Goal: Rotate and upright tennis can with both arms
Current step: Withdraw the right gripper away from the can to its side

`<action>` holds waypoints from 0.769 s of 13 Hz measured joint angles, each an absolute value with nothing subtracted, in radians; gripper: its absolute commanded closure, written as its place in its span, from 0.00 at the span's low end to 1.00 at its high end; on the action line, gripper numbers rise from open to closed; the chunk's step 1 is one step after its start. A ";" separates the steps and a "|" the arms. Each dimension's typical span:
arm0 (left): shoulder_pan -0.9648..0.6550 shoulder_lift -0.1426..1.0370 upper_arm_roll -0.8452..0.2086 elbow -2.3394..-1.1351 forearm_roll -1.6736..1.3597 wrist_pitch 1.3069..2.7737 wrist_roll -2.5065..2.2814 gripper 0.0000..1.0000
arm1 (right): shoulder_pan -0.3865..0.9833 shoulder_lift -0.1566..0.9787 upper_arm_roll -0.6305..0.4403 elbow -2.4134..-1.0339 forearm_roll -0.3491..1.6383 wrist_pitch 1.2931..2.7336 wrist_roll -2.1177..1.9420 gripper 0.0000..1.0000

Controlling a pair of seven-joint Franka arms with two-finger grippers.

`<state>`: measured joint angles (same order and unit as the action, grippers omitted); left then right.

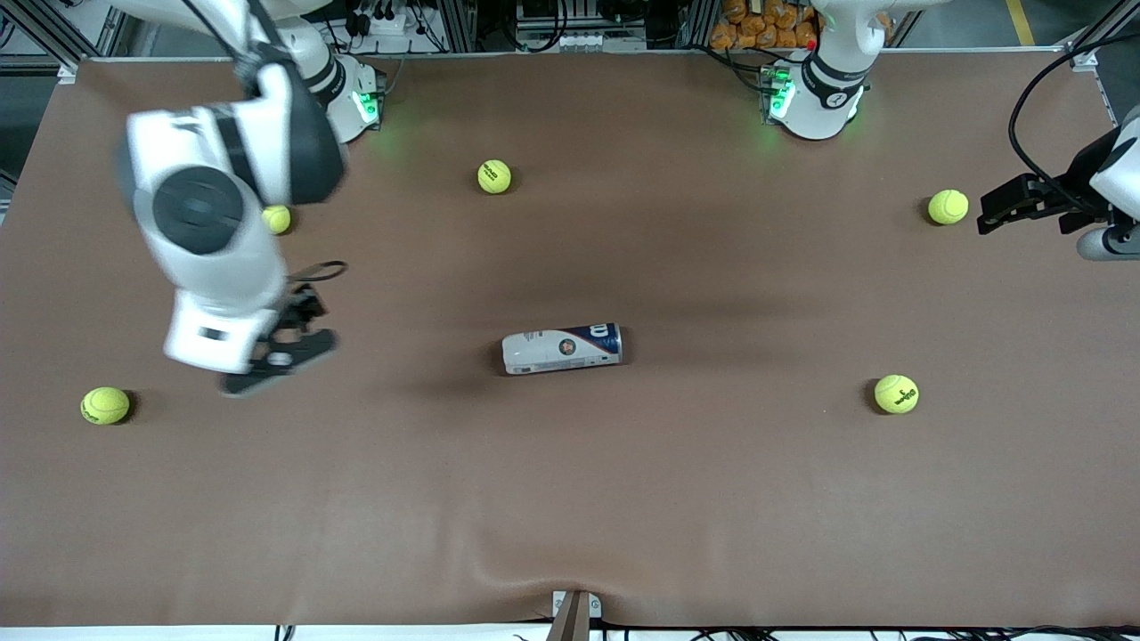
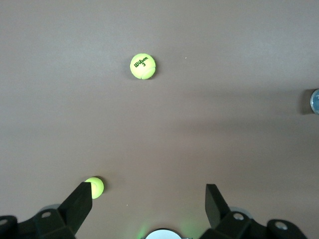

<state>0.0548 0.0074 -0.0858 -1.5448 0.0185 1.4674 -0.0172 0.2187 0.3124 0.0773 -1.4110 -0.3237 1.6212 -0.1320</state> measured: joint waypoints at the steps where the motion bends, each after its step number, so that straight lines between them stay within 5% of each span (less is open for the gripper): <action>1: 0.055 -0.002 -0.087 -1.545 0.019 1.464 -0.017 0.00 | 0.185 0.285 0.077 -1.411 -0.296 1.601 -0.102 0.00; 10: 0.054 -0.038 -0.089 -1.521 0.019 1.456 -0.017 0.00 | -0.061 0.167 0.077 -1.391 -0.104 1.473 -0.056 0.00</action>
